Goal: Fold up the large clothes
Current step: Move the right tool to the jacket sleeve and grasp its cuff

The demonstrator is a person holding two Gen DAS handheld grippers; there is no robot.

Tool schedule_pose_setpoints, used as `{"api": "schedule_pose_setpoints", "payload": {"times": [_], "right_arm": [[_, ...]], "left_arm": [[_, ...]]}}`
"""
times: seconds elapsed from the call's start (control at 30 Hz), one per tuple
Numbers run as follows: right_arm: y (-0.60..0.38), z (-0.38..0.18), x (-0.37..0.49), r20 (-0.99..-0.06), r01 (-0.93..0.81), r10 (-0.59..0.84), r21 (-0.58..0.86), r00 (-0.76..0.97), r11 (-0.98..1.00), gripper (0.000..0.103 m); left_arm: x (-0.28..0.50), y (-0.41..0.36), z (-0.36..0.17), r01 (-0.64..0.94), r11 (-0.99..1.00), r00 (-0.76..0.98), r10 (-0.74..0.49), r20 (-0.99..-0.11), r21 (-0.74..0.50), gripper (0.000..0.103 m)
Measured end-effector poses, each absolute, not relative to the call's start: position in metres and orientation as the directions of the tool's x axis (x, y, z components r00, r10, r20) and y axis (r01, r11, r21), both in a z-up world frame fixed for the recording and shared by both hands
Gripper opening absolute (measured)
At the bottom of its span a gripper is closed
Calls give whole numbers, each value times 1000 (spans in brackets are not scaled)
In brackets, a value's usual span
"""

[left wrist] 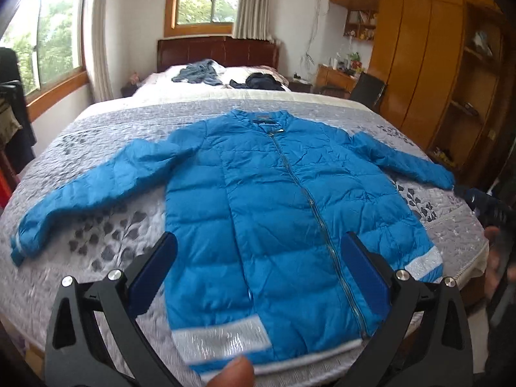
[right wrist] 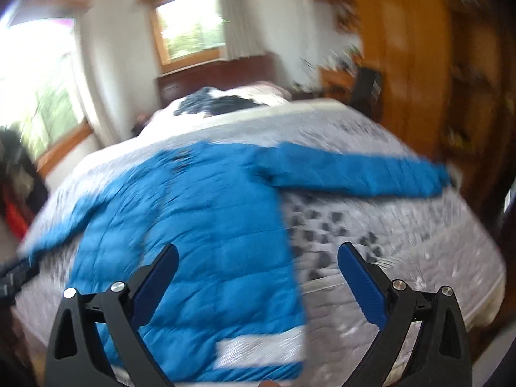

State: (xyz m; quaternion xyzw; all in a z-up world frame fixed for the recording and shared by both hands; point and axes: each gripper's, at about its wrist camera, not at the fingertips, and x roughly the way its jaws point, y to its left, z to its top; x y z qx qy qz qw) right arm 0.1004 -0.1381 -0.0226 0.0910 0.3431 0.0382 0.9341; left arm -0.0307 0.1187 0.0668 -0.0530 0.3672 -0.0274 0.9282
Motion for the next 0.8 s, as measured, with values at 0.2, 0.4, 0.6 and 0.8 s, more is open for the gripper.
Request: {"api": "schedule_pose_setpoints", "payload": {"times": [0.2, 0.4, 0.6, 0.8], "right_arm": [[-295, -73, 159, -660, 298, 180, 543, 729, 785, 81], [-417, -123, 192, -621, 459, 189, 720, 760, 520, 61], [-490, -160, 208, -547, 494, 162, 824, 821, 279, 57], [-510, -176, 230, -545, 502, 160, 830, 823, 243, 55]], "left_arm": [[5, 125, 56, 45, 984, 693, -155, -704, -171, 100], [26, 142, 45, 12, 966, 672, -198, -714, -257, 100], [41, 156, 41, 8, 942, 663, -256, -704, -336, 100], [56, 178, 37, -41, 907, 678, -283, -679, -419, 100]]}}
